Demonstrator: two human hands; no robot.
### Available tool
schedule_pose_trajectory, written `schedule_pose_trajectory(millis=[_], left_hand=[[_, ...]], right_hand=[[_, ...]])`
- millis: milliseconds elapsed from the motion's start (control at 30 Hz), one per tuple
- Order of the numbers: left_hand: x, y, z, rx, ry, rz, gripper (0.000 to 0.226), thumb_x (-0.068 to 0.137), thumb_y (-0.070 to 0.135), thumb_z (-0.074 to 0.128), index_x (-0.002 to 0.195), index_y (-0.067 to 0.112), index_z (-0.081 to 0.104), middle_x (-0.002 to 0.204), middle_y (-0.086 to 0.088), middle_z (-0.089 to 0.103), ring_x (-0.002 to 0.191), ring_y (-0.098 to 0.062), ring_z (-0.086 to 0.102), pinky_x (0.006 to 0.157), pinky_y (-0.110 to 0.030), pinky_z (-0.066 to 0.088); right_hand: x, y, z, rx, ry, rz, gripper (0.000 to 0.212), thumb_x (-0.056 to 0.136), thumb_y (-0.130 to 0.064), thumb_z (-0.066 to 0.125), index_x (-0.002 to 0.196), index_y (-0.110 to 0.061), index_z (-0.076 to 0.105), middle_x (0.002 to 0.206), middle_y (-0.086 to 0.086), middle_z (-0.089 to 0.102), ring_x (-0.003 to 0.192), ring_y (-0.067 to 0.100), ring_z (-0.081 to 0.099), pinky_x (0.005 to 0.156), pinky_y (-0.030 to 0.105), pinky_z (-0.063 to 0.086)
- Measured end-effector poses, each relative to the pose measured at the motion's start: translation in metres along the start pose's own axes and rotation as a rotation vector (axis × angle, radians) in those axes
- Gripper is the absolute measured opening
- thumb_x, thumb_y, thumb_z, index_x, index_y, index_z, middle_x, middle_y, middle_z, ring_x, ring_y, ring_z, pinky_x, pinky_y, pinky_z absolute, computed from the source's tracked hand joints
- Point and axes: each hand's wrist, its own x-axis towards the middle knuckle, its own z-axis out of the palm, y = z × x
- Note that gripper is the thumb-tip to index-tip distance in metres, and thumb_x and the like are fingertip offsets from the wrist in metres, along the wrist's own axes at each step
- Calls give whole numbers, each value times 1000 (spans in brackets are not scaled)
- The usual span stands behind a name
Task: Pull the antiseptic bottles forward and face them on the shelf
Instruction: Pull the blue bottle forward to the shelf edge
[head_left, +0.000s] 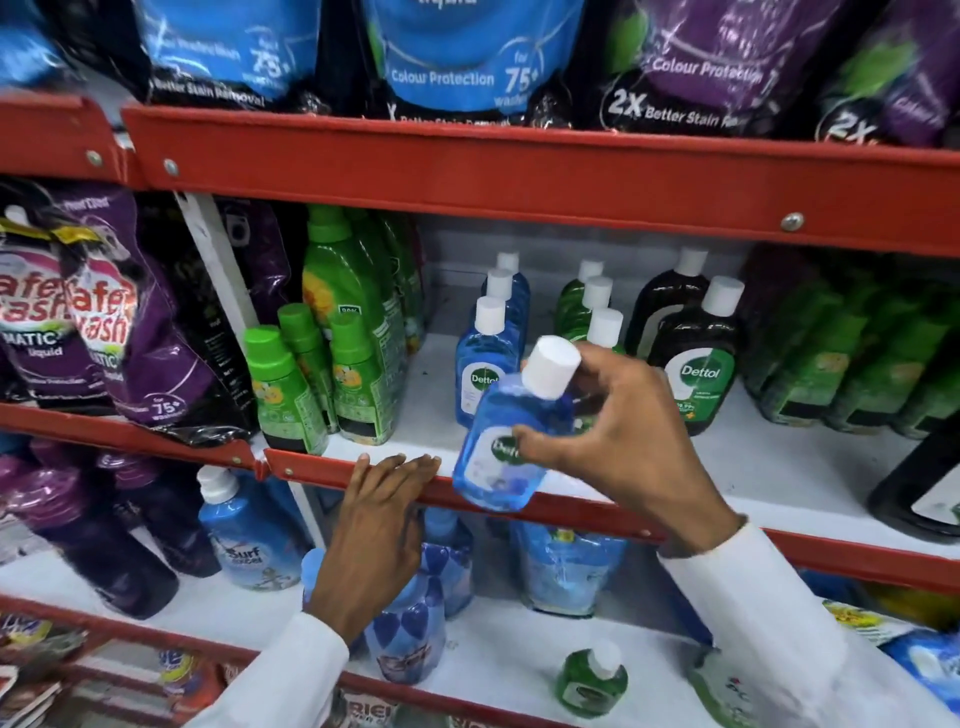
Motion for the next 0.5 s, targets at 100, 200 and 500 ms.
schedule_pose_trajectory(millis=[100,200,500], left_hand=[[0,-2,0,-40,7,-4,57,80,13,42,135,23,50,134,3,62,127,-21,50,120,-42,16],[2,-3,3,-76,11,-32,57,79,11,44,135,19,52,133,1,62,127,-21,50,122,-38,12],[0,2,3,-167,22,-76,56,86,14,46,141,22,45,142,3,55,137,-16,38,125,-38,5]], right_hand=[[30,1,12,-51,15,-31,48,53,-33,83,96,-16,72,82,2,78,74,28,71,65,43,59],[52,15,31,-123,-58,16,48,53,-32,84,96,-15,70,83,5,78,74,28,71,65,43,59],[75,41,55,-46,-214,62,62,64,-24,88,121,-21,62,113,-4,73,97,11,70,82,26,56]])
